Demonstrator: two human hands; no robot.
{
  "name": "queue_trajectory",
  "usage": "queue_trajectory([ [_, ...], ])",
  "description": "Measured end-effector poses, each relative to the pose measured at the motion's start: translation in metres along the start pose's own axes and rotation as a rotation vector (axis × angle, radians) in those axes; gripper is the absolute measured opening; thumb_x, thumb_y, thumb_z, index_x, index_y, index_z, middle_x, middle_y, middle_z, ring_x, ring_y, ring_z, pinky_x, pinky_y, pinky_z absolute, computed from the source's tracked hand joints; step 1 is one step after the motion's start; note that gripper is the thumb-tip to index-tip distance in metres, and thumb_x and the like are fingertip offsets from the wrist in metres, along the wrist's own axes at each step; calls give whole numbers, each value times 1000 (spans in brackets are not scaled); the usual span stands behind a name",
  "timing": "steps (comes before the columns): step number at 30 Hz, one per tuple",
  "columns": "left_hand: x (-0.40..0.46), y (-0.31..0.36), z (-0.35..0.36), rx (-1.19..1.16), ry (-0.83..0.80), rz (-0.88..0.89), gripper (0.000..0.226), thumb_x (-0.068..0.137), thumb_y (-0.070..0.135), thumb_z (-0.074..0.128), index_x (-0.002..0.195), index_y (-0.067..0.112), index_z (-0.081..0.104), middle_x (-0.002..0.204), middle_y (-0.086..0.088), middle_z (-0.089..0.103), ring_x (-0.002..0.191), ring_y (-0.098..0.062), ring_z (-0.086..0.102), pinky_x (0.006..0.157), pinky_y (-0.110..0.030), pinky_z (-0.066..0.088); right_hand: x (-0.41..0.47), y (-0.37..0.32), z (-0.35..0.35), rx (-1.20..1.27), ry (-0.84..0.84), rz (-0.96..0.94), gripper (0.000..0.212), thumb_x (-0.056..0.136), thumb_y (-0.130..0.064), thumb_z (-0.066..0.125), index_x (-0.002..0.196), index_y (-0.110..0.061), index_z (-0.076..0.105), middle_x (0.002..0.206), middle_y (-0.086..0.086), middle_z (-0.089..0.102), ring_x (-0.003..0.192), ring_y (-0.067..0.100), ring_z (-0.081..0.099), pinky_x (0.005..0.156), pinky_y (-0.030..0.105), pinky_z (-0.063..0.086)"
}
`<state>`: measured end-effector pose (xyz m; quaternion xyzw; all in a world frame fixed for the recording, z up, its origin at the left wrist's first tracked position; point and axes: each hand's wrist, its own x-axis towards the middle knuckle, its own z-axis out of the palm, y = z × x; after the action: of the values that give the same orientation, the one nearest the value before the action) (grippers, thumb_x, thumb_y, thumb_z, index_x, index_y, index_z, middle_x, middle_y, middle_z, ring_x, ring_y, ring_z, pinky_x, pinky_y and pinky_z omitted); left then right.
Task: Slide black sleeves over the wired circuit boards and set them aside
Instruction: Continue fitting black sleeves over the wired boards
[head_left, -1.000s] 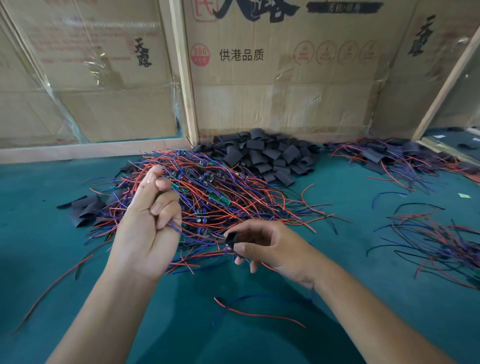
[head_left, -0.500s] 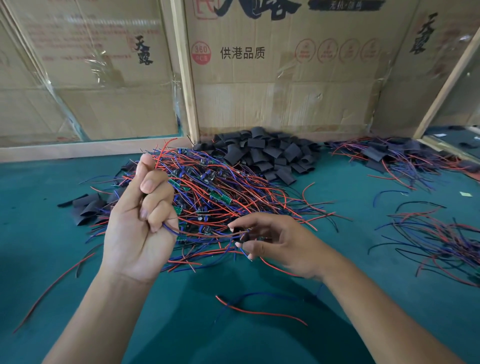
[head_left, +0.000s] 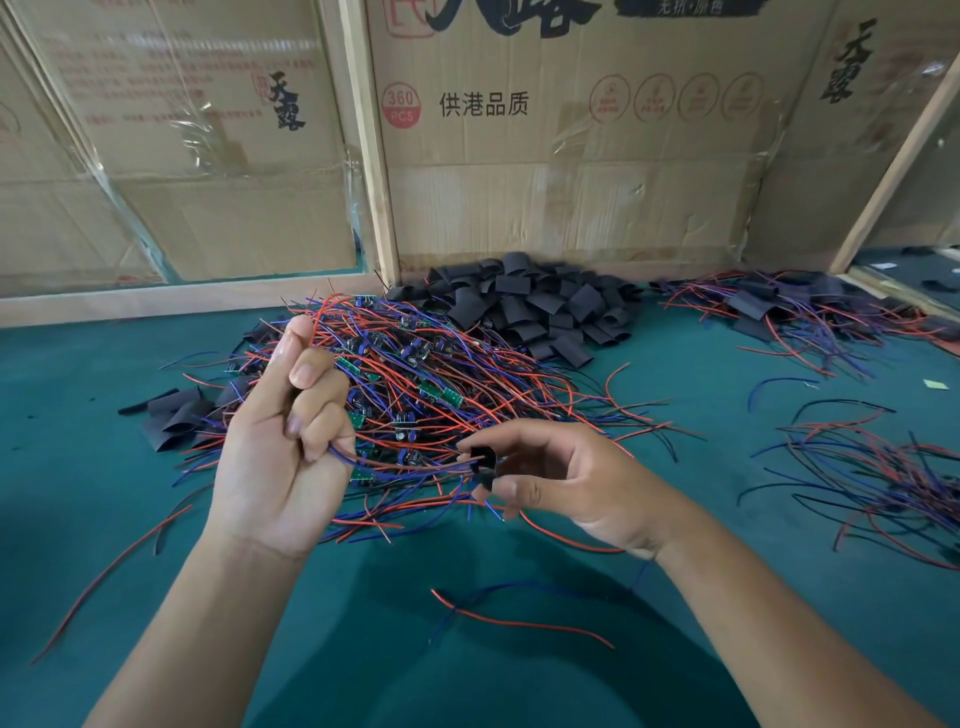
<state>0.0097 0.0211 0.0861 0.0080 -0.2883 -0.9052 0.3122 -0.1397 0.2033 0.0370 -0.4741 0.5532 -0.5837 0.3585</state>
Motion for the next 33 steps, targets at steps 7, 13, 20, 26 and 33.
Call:
queue_trajectory([
  [7,0,-9,6,339,89,111,19,103,21,42,100,20,61,69,8,41,45,-6,24,34,-16,23,-3,-6,0,-210,44,-13,32,90,-19,74,121,-22,70,102,-8,71,91,12,63,81,25,51],
  [13,-4,-31,6,309,80,146,35,100,4,30,119,8,59,82,-2,57,60,-14,46,53,-22,44,-1,-5,3,-402,93,-97,30,91,-26,73,121,-27,69,106,-18,70,105,8,64,93,29,48],
  [20,-12,-56,9,691,-113,274,34,97,9,57,131,15,57,102,-7,72,103,-29,70,92,-33,55,5,1,6,-218,211,-154,21,86,-25,75,106,-29,70,95,-12,72,88,5,65,79,19,51],
  [26,-13,-66,6,1031,-94,256,19,92,25,64,110,23,71,105,6,76,100,-7,70,89,-21,55,6,3,1,-195,392,-219,22,86,-27,76,107,-25,70,90,-6,72,75,12,68,69,31,56],
  [33,-7,-63,-7,1138,-95,126,14,98,13,61,102,27,64,92,-2,76,87,-19,74,83,-33,58,4,0,-7,-421,464,-270,25,87,-28,74,111,-27,69,102,-9,71,93,14,67,81,32,53],
])
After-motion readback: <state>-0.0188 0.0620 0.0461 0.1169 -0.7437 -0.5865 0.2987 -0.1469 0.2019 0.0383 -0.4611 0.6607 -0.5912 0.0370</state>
